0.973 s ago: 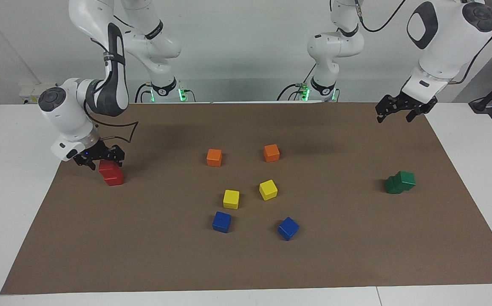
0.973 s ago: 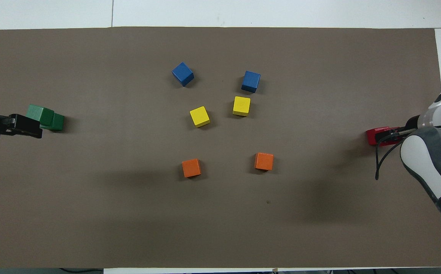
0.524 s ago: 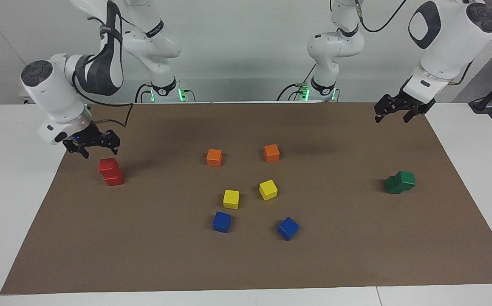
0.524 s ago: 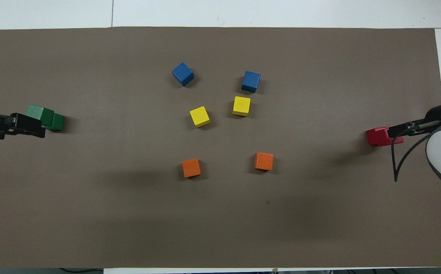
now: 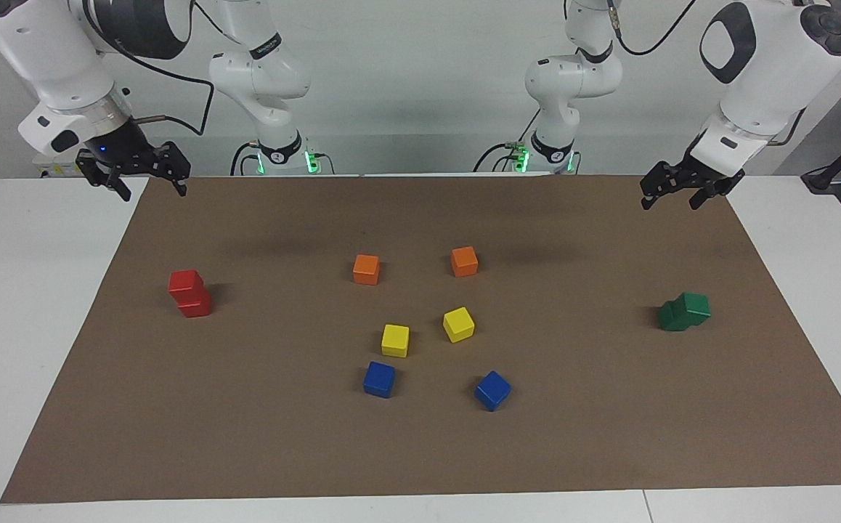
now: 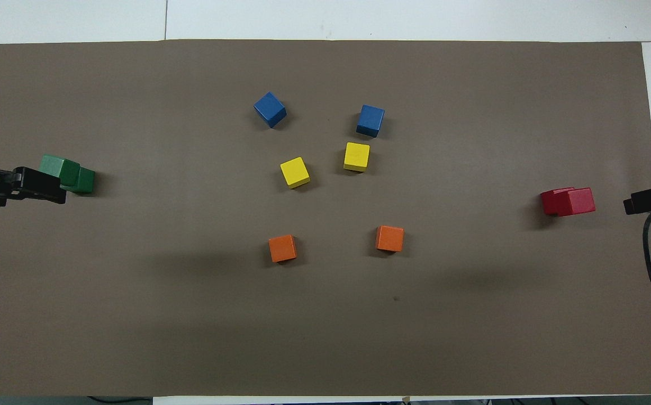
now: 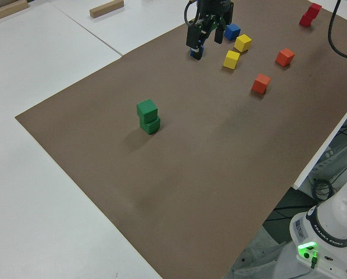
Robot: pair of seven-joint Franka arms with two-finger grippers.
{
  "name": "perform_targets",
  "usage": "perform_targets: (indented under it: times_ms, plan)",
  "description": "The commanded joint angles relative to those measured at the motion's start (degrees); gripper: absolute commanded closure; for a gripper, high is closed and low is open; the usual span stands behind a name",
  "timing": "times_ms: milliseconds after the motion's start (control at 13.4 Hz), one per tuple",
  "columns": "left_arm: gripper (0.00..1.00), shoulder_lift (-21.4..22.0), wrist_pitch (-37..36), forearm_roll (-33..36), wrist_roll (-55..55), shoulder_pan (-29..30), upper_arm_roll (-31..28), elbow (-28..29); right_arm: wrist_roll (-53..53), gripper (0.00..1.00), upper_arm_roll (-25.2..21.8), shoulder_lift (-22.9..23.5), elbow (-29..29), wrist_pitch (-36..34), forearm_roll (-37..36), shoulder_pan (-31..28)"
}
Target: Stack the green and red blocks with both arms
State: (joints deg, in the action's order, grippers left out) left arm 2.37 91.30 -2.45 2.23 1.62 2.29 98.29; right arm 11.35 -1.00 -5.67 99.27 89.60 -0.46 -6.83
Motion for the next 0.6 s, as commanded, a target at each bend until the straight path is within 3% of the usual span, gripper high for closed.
perform_targets:
  times_ms: [0, 524]
  plan:
    - [0.00, 0.1, -1.5, -1.1, -0.6, -0.5, -0.7, -0.6, -3.0, 0.00, 0.9, 4.2, -6.1, -4.2, -0.2, -0.1]
    - [0.00, 0.1, -1.6, -1.2, -0.6, -0.4, -0.8, -0.7, -3.1, 0.00, 1.0, 4.3, -6.6, -3.6, -0.4, -0.2]
